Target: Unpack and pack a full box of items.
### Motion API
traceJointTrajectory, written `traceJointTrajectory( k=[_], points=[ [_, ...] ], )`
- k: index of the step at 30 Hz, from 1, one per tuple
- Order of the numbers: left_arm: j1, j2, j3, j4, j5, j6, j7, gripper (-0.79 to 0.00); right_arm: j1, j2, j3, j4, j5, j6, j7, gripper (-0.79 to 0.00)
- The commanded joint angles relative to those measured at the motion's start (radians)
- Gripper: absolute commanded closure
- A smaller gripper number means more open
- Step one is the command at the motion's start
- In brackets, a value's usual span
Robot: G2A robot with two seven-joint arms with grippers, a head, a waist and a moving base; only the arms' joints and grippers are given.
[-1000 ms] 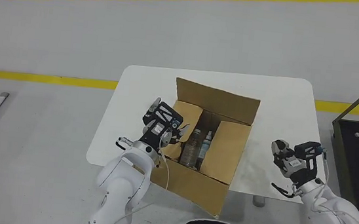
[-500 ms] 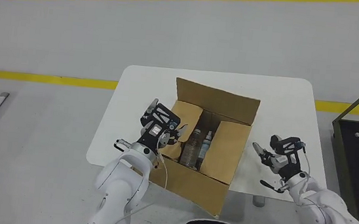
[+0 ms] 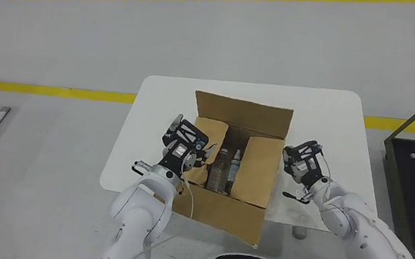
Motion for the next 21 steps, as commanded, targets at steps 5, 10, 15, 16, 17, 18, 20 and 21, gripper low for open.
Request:
traceJointTrajectory(
  k=[5,10,15,16,17,18,20,21],
  points=[
    [0.0,0.0,0.0,0.0,0.0,0.0,0.0,-0.785,0.091,-0.01,-0.021,0.067,-0.011,-0.082,0.02,0.0],
    [0.0,0.0,0.0,0.0,0.0,0.0,0.0,-0.785,0.146,-0.018,-0.047,0.12,-0.021,-0.159,0.037,0.0],
    [0.003,0.0,0.002,0.002,-0.001,-0.001,0.006,-0.785,0.164,-0.022,-0.044,0.14,-0.052,-0.151,0.012,0.0],
    [0.006,0.001,0.009,0.008,-0.001,-0.008,0.012,-0.785,0.156,-0.02,-0.033,0.133,-0.057,-0.136,0.002,0.0],
    [0.005,0.001,0.017,0.016,-0.004,-0.018,0.004,-0.785,0.143,-0.017,-0.021,0.117,-0.068,-0.125,-0.008,0.0],
    [0.0,0.001,0.027,0.025,-0.009,-0.028,-0.007,-0.785,0.124,-0.013,-0.001,0.096,-0.072,-0.109,-0.021,0.0],
    [-0.018,-0.001,0.048,0.05,-0.014,-0.043,-0.043,-0.785,0.073,-0.003,0.04,0.036,-0.086,-0.087,-0.039,0.0],
    [-0.029,-0.002,0.059,0.06,-0.017,-0.043,-0.062,-0.785,0.043,0.003,0.063,0.0,-0.094,-0.081,-0.044,0.0]
  ],
)
